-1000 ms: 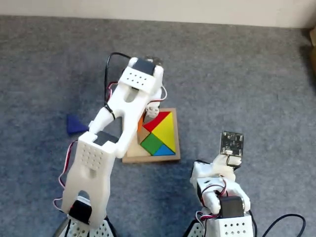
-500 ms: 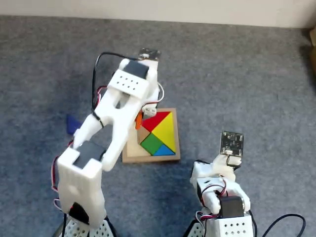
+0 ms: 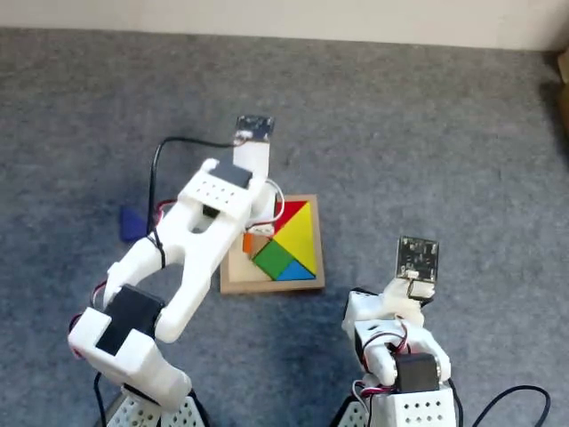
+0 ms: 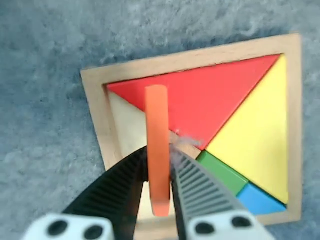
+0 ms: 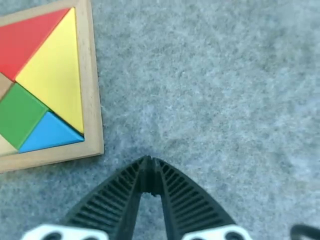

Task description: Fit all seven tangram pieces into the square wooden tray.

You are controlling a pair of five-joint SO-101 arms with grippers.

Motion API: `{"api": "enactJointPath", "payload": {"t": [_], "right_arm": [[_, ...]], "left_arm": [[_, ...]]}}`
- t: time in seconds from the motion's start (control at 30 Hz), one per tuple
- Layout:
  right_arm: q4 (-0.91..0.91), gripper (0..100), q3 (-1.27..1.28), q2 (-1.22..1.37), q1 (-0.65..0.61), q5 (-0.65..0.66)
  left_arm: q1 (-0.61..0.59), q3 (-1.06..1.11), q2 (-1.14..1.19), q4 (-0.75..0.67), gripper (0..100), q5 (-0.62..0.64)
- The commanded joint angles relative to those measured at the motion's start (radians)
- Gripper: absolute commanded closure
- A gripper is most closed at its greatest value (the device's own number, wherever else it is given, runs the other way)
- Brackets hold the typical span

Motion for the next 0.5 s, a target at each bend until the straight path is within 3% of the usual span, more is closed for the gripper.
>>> {"api": "enactJointPath", "payload": {"t": [0.0,0.07,0.27,0.47], "right_arm": [[-0.002,98.9,0.114,-0.021,0.004,0.009],[-0.002,98.9,0.114,-0.021,0.004,0.009],[-0.002,98.9,0.114,-0.021,0.004,0.009],[-0.002,98.9,0.114,-0.021,0.004,0.009]], "left_arm": [[0.016,0.021,-0.059,-0.054,99,0.012],[0.016,0.022,-0.059,-0.054,98,0.008],[0.005,0.019,-0.059,-0.018,82,0.008],[-0.019,0.022,-0.065,-0.017,82,0.006]]}}
